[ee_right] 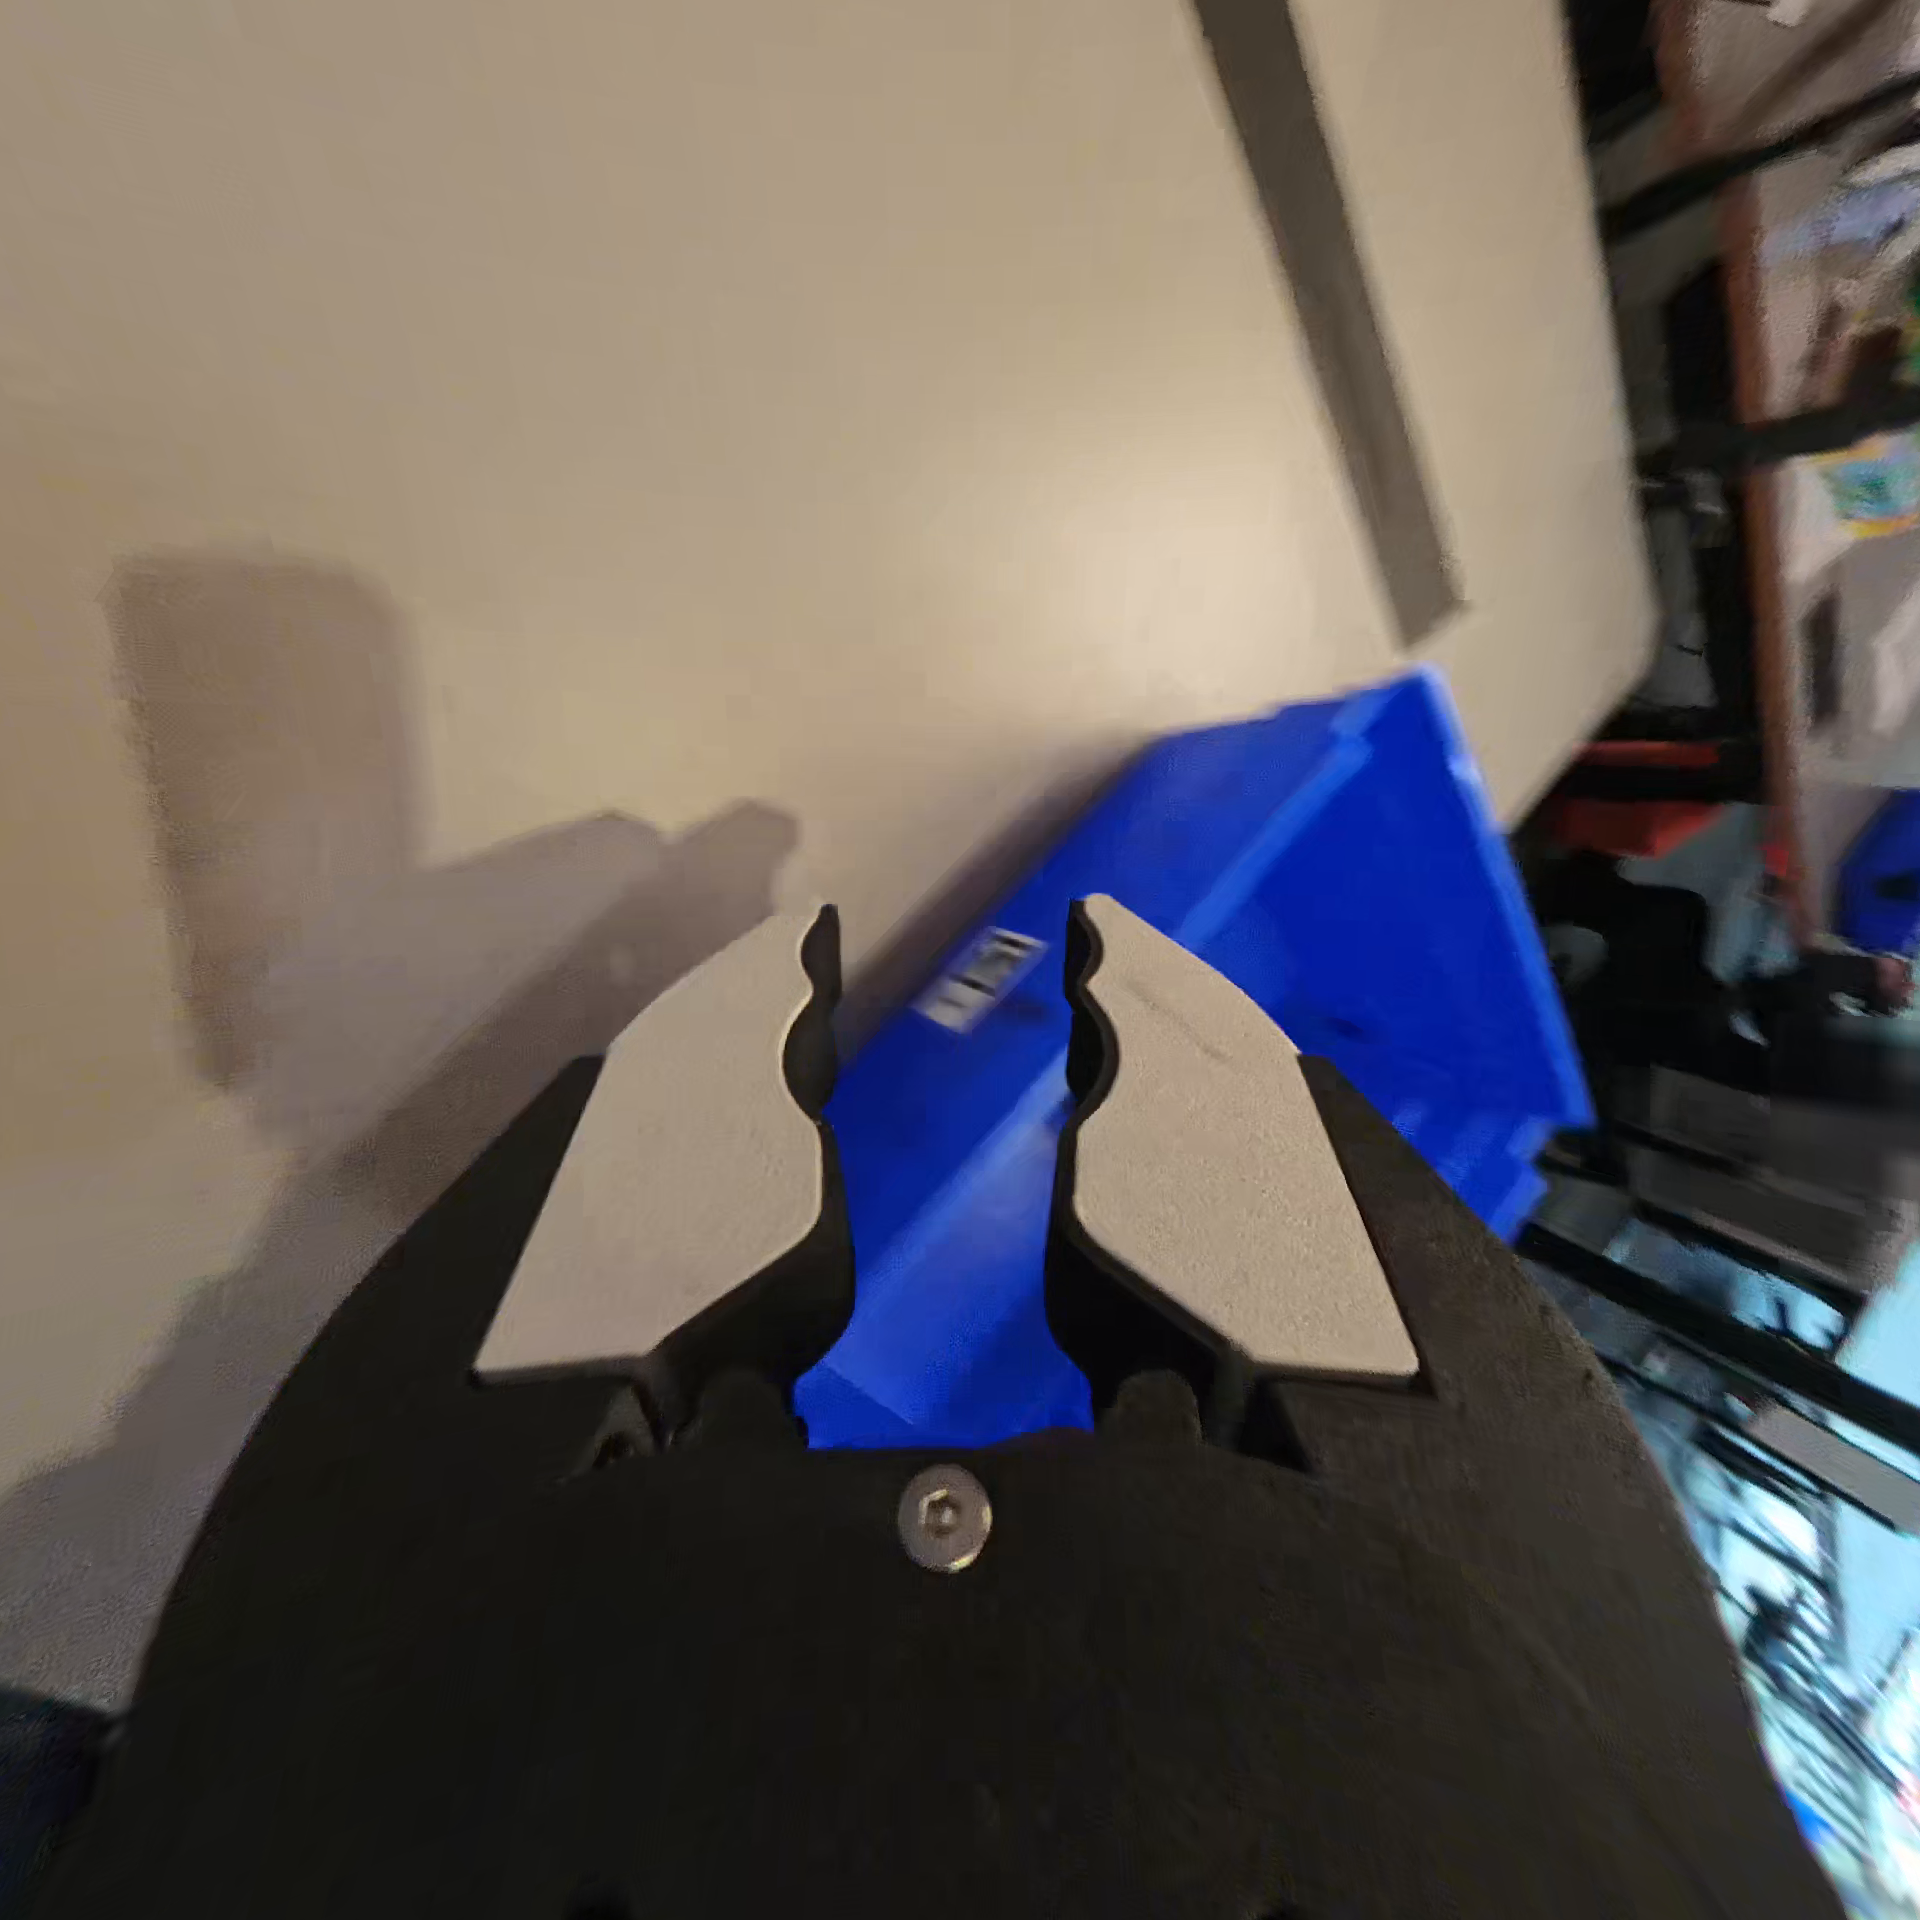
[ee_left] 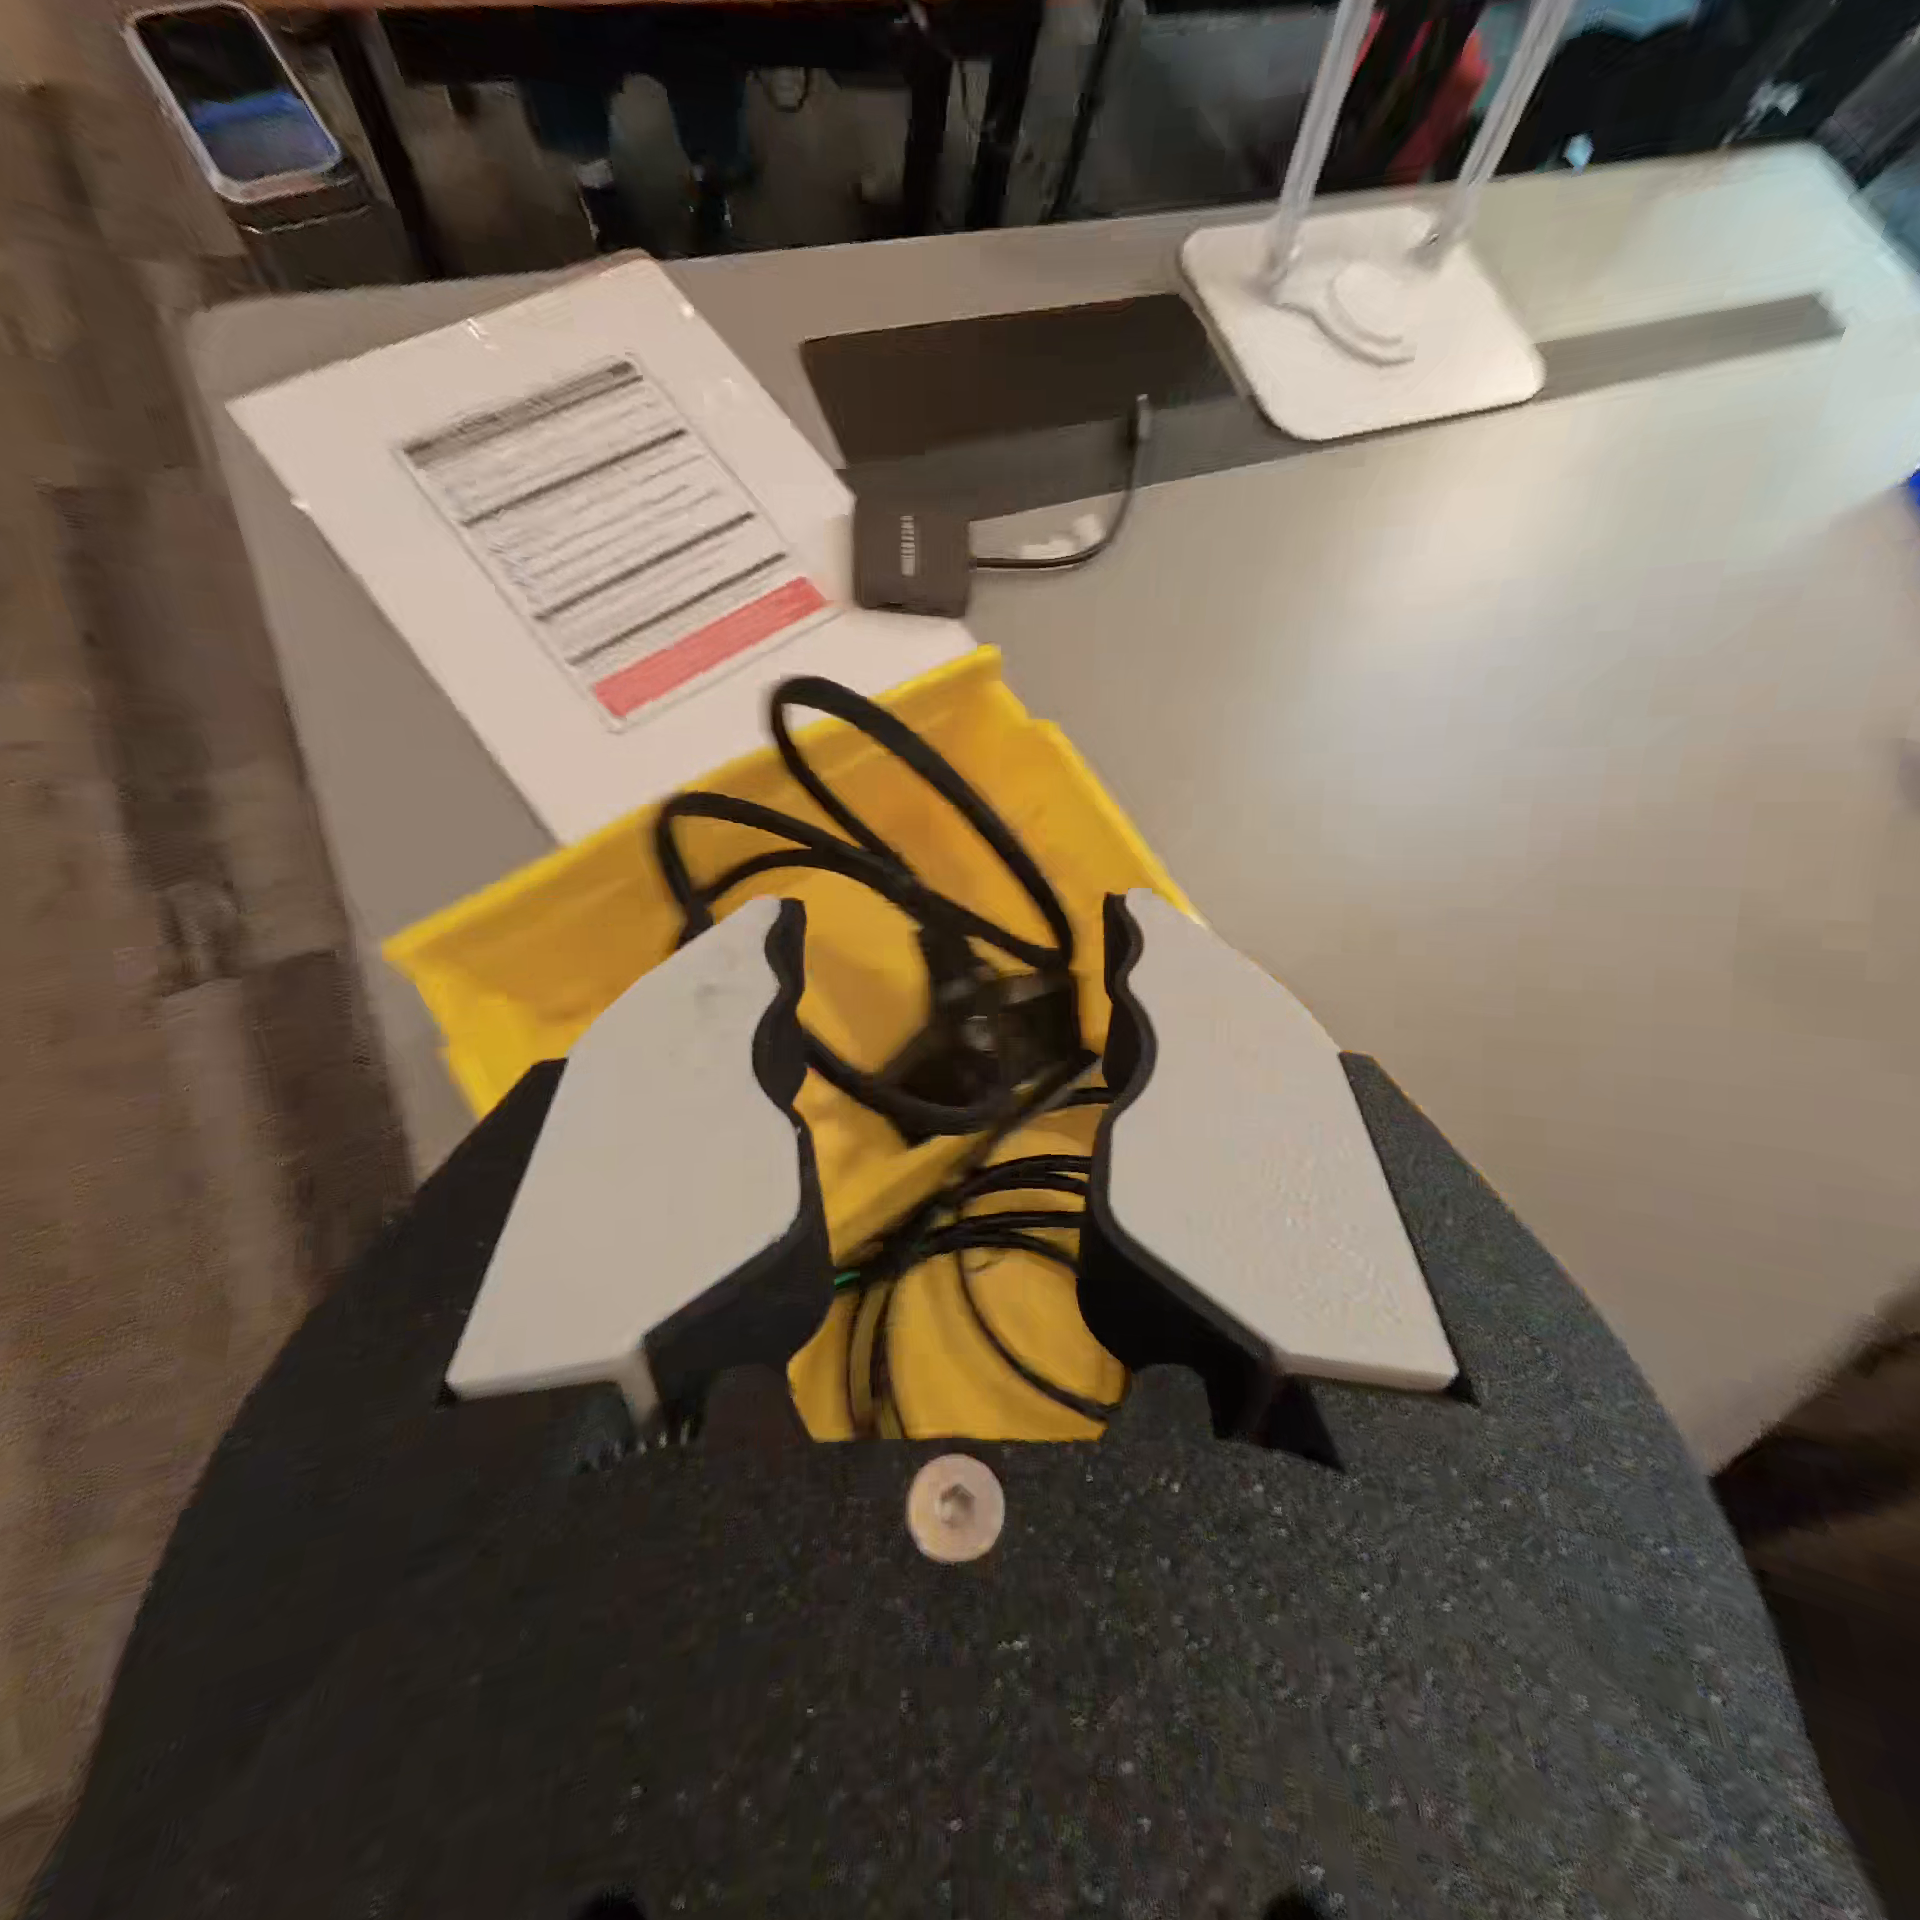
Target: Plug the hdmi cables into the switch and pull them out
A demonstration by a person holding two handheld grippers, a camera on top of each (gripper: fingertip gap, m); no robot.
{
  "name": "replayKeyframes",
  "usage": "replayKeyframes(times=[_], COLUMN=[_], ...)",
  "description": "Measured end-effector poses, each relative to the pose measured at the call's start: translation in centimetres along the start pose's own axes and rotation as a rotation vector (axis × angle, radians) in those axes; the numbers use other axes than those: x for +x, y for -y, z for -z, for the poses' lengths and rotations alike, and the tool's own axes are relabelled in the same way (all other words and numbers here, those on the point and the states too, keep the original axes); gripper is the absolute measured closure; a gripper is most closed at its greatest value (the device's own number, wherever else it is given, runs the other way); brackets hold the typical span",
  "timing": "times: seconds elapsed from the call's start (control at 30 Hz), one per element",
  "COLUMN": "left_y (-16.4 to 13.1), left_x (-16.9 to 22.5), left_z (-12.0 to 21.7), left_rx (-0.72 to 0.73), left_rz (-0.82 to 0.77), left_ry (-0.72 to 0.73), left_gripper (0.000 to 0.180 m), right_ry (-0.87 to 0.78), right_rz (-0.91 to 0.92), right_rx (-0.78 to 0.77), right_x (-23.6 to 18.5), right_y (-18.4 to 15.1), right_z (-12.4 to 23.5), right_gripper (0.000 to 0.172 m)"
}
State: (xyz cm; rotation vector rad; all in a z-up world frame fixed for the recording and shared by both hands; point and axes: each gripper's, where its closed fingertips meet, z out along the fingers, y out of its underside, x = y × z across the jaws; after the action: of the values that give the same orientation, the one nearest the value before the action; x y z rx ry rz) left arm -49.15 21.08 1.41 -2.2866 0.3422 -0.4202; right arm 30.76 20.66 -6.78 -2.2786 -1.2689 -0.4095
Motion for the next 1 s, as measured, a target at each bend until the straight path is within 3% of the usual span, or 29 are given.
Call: replayKeyframes(times=[0.03, 0.07, 0.13, 0.2, 0.27, 0.4, 0.43, 0.53, 0.6, 0.63, 0.8, 0.9, 1.0], left_y=[-0.8, -1.8, -3.8, -4.8, -5.3, -6.6, -6.5, -5.4, -3.3, -2.6, 0.2, 4.2, 8.7], left_x=[1.3, 1.8, 0.1, -1.3, -1.0, -0.5, -0.7, 0.1, 1.5, 1.7, 2.5, 4.4, 8.7], left_z=[-0.4, -0.9, -1.4, -0.8, -1.5, -5.8, -6.6, -8.3, -7.9, -7.6, -5.6, -2.1, 2.5], left_rx=[-0.007, -0.036, -0.081, -0.013, 0.096, 0.142, 0.164, 0.215, 0.342, 0.384, 0.442, 0.511, 0.565], left_rz=[0.025, 0.05, 0.125, 0.209, 0.351, 0.596, 0.624, 0.621, 0.597, 0.586, 0.362, 0.214, 0.087], left_ry=[-0.002, 0.034, 0.249, 0.417, 0.39, 0.2, 0.179, 0.027, -0.15, -0.187, -0.143, -0.146, -0.21], left_gripper=[0.124, 0.121, 0.092, 0.074, 0.066, 0.05, 0.053, 0.102, 0.16, 0.174, 0.18, 0.18, 0.18], right_ry=[0.066, 0.12, 0.17, 0.202, 0.275, 0.386, 0.401, 0.398, 0.396, 0.391, 0.359, 0.36, 0.364], right_rz=[-0.004, -0.003, -0.003, -0.03, -0.112, -0.317, -0.352, -0.357, -0.353, -0.354, -0.359, -0.372, -0.385], right_rx=[0.026, 0.047, 0.076, 0.112, 0.168, 0.308, 0.327, 0.348, 0.334, 0.328, 0.322, 0.331, 0.343], right_x=[-3.4, -6.6, -11.7, -15.4, -18.5, -21.2, -21.5, -21.7, -21.7, -21.5, -20.9, -20.9, -21.0], right_y=[0.9, 1.7, 3.1, 4.3, 5.6, 7.7, 7.9, 7.7, 7.2, 6.9, 6.4, 6.5, 6.6], right_z=[-0.5, -1.3, -3.0, -4.6, -5.4, -5.3, -5.2, -5.0, -4.9, -4.9, -4.9, -5.0, -5.0], right_gripper=[0.13, 0.129, 0.128, 0.127, 0.126, 0.131, 0.129, 0.129, 0.129, 0.129, 0.129, 0.131, 0.132])
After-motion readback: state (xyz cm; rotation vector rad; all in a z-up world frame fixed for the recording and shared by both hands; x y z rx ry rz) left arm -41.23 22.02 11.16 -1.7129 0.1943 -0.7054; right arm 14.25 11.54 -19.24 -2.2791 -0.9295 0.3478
